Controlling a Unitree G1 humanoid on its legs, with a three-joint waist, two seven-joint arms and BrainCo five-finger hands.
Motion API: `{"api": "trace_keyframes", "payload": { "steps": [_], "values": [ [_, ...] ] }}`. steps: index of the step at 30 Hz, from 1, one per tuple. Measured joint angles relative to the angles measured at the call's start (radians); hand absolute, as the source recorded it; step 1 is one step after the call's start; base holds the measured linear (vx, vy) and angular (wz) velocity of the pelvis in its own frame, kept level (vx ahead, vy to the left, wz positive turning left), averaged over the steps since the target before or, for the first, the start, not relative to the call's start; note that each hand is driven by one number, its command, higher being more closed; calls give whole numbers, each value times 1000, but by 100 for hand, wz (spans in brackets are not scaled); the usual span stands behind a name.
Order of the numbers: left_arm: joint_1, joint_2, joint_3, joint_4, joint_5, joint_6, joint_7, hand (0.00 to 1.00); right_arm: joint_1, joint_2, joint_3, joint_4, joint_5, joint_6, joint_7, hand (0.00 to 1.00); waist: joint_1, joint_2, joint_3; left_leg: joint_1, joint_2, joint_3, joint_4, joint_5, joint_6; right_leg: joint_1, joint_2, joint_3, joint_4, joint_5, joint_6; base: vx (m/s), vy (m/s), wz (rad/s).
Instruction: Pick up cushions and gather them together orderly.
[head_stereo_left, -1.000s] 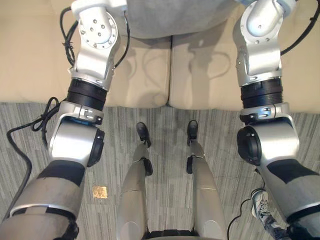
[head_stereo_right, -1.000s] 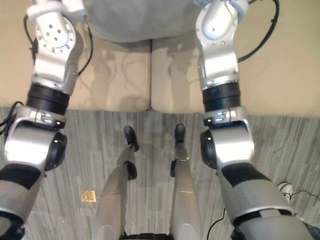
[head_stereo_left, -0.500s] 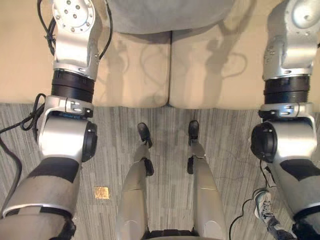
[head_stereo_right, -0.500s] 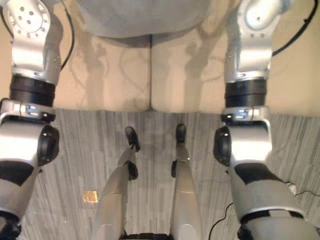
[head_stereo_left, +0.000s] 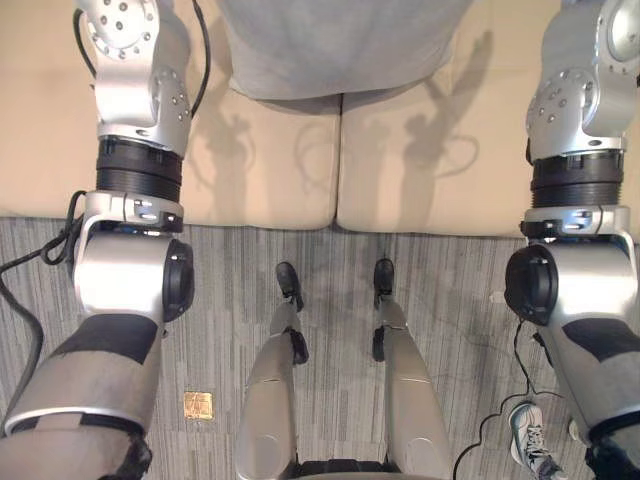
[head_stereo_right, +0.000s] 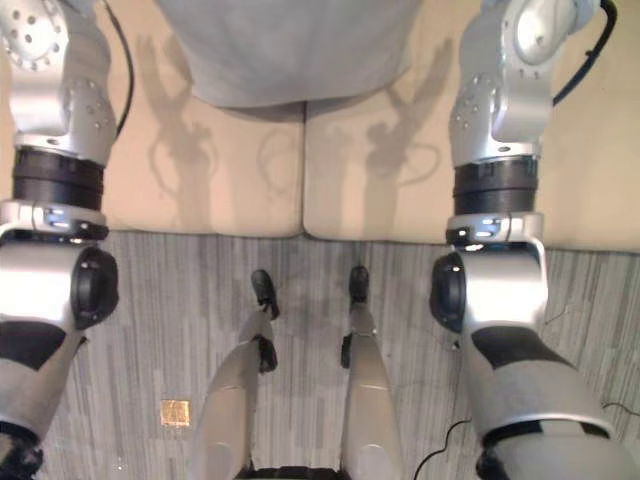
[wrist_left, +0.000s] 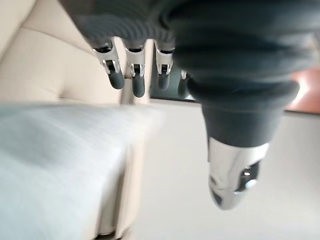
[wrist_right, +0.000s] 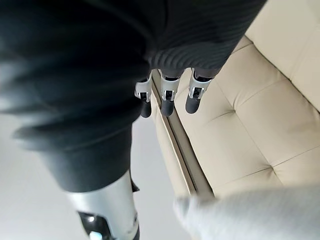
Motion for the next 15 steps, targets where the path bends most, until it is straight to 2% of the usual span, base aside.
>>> {"api": "trace_keyframes", "payload": {
  "steps": [4, 6, 10, 12, 15],
  "values": [
    [251, -60, 27, -96, 3, -19, -4, 0, 291, -2, -3, -167, -92, -1, 60, 0, -4, 0, -2, 42, -4, -4, -11, -4, -3, 38, 0, -6, 11, -21, 0, 34, -47, 4],
    [340, -85, 27, -96, 22, -17, -14, 0, 372, -2, -4, -165, -132, 0, 95, 0, -8, 0, -2, 49, -5, -10, -11, -6, -6, 40, 0, -8, 26, -32, 1, 13, -51, 6],
    [367, -106, 9, -89, 59, -9, -49, 0, 385, 2, 11, -123, -200, 2, 147, 0, -7, 0, -1, 49, -6, -22, -8, -6, -5, 33, 1, -5, 38, -32, 1, -33, -51, -1],
    [398, -118, -10, -149, 80, -12, -50, 0, 401, 16, 16, -138, -236, 2, 153, 0, -7, 0, -1, 50, -5, -25, -7, -6, -4, 36, 2, -6, 39, -32, 1, -31, -43, 3],
    [535, -204, -41, -238, 127, -18, -66, 0, 528, 70, 21, -210, -261, 2, 171, 0, 1, -1, -2, 81, -3, -27, -5, -7, -3, 71, 1, -13, 39, -40, 1, 2, -43, 5]
  ]
}}
